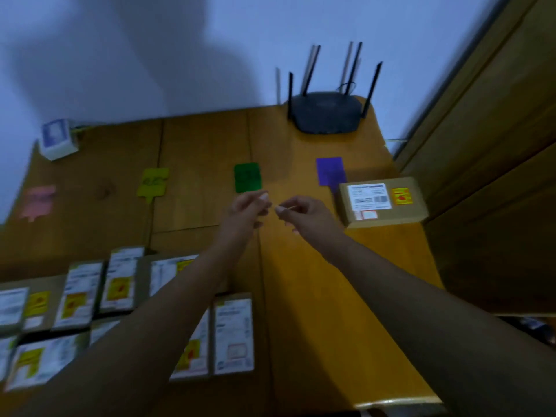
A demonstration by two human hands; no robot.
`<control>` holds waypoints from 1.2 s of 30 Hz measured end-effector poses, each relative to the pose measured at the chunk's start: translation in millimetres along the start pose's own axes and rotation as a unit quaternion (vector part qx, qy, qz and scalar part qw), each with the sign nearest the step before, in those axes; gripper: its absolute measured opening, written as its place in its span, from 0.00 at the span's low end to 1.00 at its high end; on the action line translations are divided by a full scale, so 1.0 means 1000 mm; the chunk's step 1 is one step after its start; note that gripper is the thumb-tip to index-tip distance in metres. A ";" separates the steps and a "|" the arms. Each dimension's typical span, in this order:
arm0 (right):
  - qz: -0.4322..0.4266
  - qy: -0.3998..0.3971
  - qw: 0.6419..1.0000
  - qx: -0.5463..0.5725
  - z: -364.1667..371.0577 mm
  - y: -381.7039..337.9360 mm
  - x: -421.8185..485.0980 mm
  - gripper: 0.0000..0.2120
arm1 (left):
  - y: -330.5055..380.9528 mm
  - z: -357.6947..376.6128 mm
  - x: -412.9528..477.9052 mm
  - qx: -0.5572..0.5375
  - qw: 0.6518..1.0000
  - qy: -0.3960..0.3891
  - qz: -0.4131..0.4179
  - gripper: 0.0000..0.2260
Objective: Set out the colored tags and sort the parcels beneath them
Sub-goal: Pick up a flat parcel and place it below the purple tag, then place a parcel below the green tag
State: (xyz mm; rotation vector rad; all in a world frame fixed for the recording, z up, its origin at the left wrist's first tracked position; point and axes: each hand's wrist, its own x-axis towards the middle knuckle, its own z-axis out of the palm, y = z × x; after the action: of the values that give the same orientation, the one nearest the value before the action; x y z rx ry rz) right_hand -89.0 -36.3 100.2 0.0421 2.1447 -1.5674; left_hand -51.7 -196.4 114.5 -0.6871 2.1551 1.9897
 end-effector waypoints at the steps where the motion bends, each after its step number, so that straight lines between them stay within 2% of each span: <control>1: -0.001 -0.019 1.000 0.002 0.021 -0.007 -0.006 0.14 | -0.004 -0.023 -0.008 -0.001 1.000 0.008 -0.004 0.15; 4: 0.009 -0.068 0.998 0.012 0.077 -0.022 -0.023 0.19 | -0.017 -0.089 -0.031 -0.026 0.999 0.028 -0.034 0.27; 7: 0.014 -0.076 0.997 -0.001 0.126 -0.027 -0.037 0.26 | -0.035 -0.150 -0.046 -0.092 0.992 0.056 -0.072 0.38; 10: 0.031 -0.044 0.998 -0.020 0.164 -0.023 -0.047 0.26 | -0.055 -0.193 -0.055 -0.076 0.989 0.089 -0.096 0.35; 13: 0.043 -0.008 0.997 -0.069 0.187 -0.013 -0.050 0.35 | -0.079 -0.218 -0.057 0.041 0.987 0.108 -0.111 0.28; 15: 0.051 0.016 0.993 -0.101 0.196 -0.005 -0.050 0.39 | -0.094 -0.227 -0.059 0.128 0.980 0.099 -0.115 0.25; 19: 0.071 0.054 0.981 -0.174 0.205 0.011 -0.048 0.42 | -0.117 -0.231 -0.058 0.174 0.978 0.062 -0.093 0.21; 21: 0.097 0.042 0.986 -0.131 0.205 0.019 -0.047 0.42 | -0.125 -0.230 -0.053 0.215 0.968 0.081 -0.099 0.24; 23: 0.121 0.020 0.990 -0.069 0.206 0.025 -0.045 0.41 | -0.131 -0.230 -0.049 0.262 0.948 0.118 -0.139 0.30; 25: 0.124 0.012 0.991 -0.055 0.207 0.029 -0.043 0.37 | -0.138 -0.230 -0.046 0.296 0.931 0.128 -0.168 0.30; 28: 0.122 0.039 0.991 -0.042 0.210 0.029 -0.040 0.30 | -0.143 -0.226 -0.045 0.231 0.952 0.141 -0.146 0.24; 30: 0.116 0.074 0.990 -0.011 0.210 0.021 -0.039 0.25 | -0.136 -0.224 -0.050 0.191 0.958 0.189 -0.097 0.23; 32: 0.095 0.106 0.990 0.004 0.205 0.006 -0.036 0.26 | -0.121 -0.225 -0.053 0.127 0.969 0.209 -0.030 0.22; 34: 0.078 0.121 0.990 -0.001 0.197 -0.016 -0.033 0.32 | -0.099 -0.228 -0.056 -0.021 0.986 0.162 0.037 0.21; 36: 0.060 0.115 0.991 0.031 0.188 -0.045 -0.035 0.30 | -0.070 -0.232 -0.060 -0.146 0.982 0.104 0.067 0.22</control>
State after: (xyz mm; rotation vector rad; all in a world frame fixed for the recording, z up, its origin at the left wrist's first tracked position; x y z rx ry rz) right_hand -4.1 -212.8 111.2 0.3836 2.2188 -1.6244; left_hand 78.6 -409.1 102.8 -0.8442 2.0878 2.4376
